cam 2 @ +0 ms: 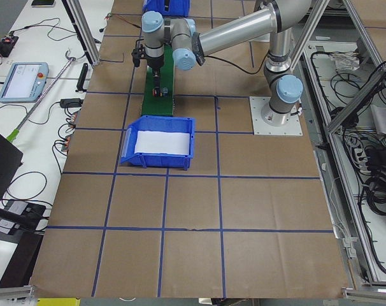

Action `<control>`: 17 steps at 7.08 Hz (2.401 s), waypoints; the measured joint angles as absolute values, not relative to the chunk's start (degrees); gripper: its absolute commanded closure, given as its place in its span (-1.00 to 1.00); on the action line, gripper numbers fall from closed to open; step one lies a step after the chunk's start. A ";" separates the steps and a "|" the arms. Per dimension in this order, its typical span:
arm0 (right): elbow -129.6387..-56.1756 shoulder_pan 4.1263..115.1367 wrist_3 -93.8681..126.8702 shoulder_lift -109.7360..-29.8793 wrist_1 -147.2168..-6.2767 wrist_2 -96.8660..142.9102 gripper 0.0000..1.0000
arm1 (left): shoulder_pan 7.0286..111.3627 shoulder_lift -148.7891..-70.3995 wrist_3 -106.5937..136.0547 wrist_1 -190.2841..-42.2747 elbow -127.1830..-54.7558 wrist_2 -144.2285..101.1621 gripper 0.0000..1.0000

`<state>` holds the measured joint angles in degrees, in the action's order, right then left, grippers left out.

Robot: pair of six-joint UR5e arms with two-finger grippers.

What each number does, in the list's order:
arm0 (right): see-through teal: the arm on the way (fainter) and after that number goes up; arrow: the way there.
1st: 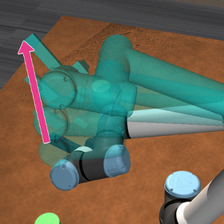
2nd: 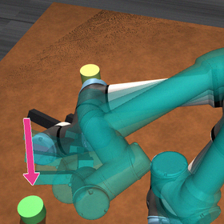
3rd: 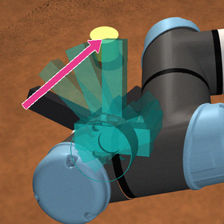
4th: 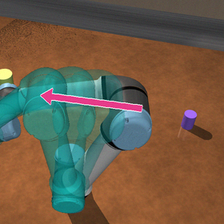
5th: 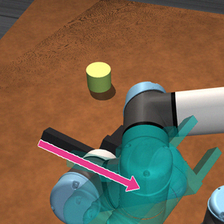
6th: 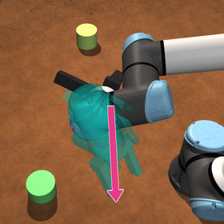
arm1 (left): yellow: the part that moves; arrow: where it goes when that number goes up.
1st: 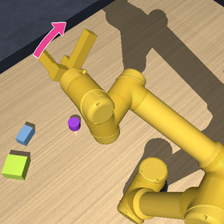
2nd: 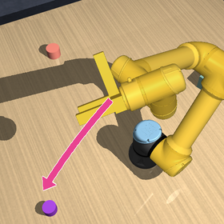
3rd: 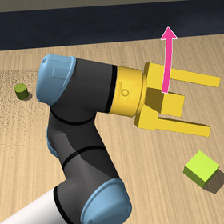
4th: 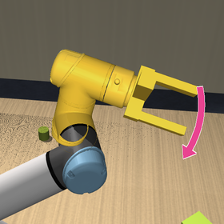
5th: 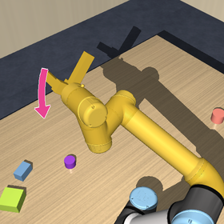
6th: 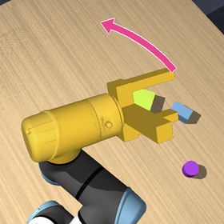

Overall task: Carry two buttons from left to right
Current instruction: 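Release the red button with the left gripper while the right gripper descends, then grasp the yellow button on the belt with the right gripper and lift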

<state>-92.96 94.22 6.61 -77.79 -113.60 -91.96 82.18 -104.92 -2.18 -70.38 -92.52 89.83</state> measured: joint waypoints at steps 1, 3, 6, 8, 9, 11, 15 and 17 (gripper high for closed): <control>-92.93 94.22 6.65 -76.97 -113.63 -91.80 -1.00 | 82.44 -103.19 -2.14 -75.26 -90.68 88.29 -0.99; -92.65 94.22 6.88 -74.18 -113.73 -91.57 -1.00 | 82.66 -98.22 -1.92 -84.54 -89.16 85.09 -0.99; -92.59 94.28 8.16 -71.80 -115.74 -91.04 -1.00 | 84.30 -90.80 0.79 -90.54 -91.04 85.71 -0.99; -92.77 94.36 8.32 -69.96 -117.36 -90.98 -1.00 | 88.38 -89.01 2.71 -91.31 -91.69 87.98 -0.99; -92.75 94.38 8.44 -68.92 -117.52 -90.97 -1.00 | 89.21 -89.30 3.01 -91.08 -92.22 88.12 -0.99; -92.54 94.39 8.51 -67.92 -117.61 -90.91 -1.00 | 89.40 -89.49 2.85 -89.37 -92.78 88.16 -0.99; -92.79 94.40 8.52 -65.28 -117.73 -90.88 -0.97 | 88.78 -88.46 1.21 -89.23 -93.29 88.54 -0.99; -92.87 94.38 8.55 -63.89 -117.63 -90.90 0.69 | 88.64 -88.57 -0.56 -88.85 -92.77 89.61 -0.99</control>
<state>-92.87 94.38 8.55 -63.89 -117.63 -90.90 88.64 -88.57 -0.56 -88.85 -92.77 89.61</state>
